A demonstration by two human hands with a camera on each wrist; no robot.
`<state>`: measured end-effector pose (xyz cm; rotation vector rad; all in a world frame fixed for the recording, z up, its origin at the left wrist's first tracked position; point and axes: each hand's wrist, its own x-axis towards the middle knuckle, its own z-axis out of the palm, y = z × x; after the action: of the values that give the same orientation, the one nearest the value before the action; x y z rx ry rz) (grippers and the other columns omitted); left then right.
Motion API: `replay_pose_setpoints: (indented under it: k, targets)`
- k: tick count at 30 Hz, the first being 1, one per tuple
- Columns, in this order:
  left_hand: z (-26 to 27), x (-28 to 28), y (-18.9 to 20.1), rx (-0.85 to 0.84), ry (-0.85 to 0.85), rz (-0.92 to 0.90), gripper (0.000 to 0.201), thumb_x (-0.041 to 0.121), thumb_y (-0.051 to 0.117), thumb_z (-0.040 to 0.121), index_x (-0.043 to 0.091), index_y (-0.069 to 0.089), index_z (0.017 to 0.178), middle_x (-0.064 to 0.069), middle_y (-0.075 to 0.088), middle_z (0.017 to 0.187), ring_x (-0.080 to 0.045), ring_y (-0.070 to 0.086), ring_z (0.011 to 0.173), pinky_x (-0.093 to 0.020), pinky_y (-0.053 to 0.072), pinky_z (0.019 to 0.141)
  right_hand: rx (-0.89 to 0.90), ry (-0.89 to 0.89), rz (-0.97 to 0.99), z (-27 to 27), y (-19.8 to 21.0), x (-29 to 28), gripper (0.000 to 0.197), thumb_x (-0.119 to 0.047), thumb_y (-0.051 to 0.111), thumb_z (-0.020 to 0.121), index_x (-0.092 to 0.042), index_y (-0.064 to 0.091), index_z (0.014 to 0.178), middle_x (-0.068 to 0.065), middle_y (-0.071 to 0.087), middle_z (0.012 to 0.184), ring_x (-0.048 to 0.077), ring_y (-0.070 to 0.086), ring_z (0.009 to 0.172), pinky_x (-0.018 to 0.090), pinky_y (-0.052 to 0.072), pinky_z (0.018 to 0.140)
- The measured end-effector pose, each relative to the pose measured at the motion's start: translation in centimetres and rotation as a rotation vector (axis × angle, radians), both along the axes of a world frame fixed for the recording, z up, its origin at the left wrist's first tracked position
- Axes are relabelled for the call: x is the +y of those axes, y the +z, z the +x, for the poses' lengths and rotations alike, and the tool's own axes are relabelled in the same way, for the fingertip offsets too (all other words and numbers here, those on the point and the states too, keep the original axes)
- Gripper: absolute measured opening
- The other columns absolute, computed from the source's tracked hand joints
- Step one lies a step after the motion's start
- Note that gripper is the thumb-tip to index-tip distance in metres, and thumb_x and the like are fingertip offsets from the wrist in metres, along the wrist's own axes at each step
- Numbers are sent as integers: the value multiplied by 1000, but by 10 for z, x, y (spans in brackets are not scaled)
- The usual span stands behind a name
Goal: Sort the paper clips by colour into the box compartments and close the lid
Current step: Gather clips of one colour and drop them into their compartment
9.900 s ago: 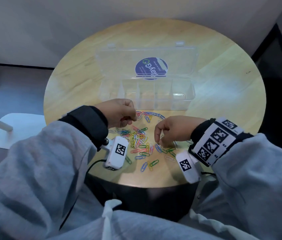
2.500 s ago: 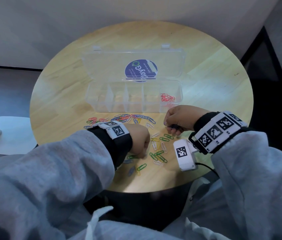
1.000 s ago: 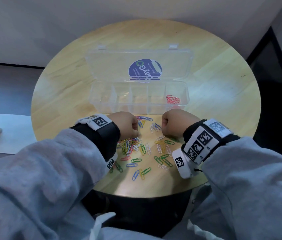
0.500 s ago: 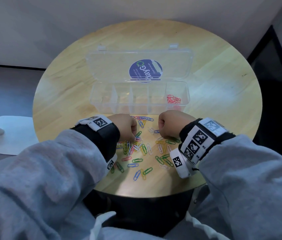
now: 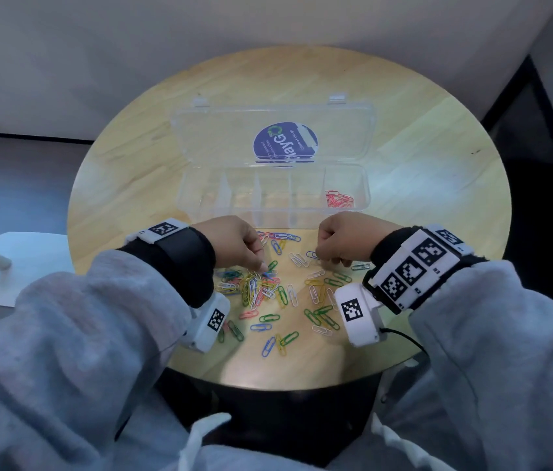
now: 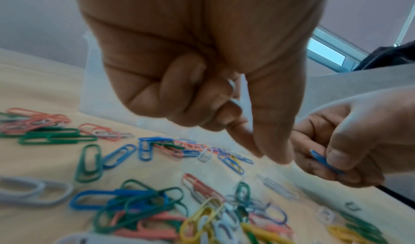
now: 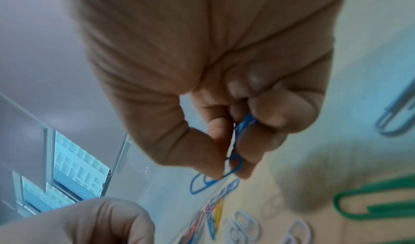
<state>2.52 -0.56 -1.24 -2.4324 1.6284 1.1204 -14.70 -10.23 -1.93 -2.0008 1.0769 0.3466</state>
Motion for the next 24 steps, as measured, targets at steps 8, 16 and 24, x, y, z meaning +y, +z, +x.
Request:
replay_pose_setpoints:
  k: [8, 16, 24]
  targets:
    - [-11, -1, -3, -188, -129, 13, 8, 25, 70, 80, 26, 64, 85, 10, 44, 62, -4, 41, 55, -20, 30, 51, -132, -91, 147, -2, 2, 2, 21, 1, 46, 82, -15, 59, 81, 4, 55, 62, 13, 49, 49, 19, 46, 51]
    - [-24, -5, -9, -255, -238, 7, 13, 26, 66, 82, 26, 67, 96, 13, 40, 65, -9, 43, 66, -19, 27, 49, -146, -197, 318, 1, 4, -1, 30, 3, 34, 87, -6, 56, 68, 8, 45, 64, 17, 44, 53, 22, 40, 49]
    - [-26, -9, -15, -249, -288, 45, 10, 23, 66, 83, 26, 56, 81, 10, 43, 65, -7, 42, 61, -17, 26, 49, -221, -262, 430, 3, -3, -4, 29, 6, 33, 86, -6, 53, 70, 10, 51, 67, 18, 48, 53, 19, 41, 40]
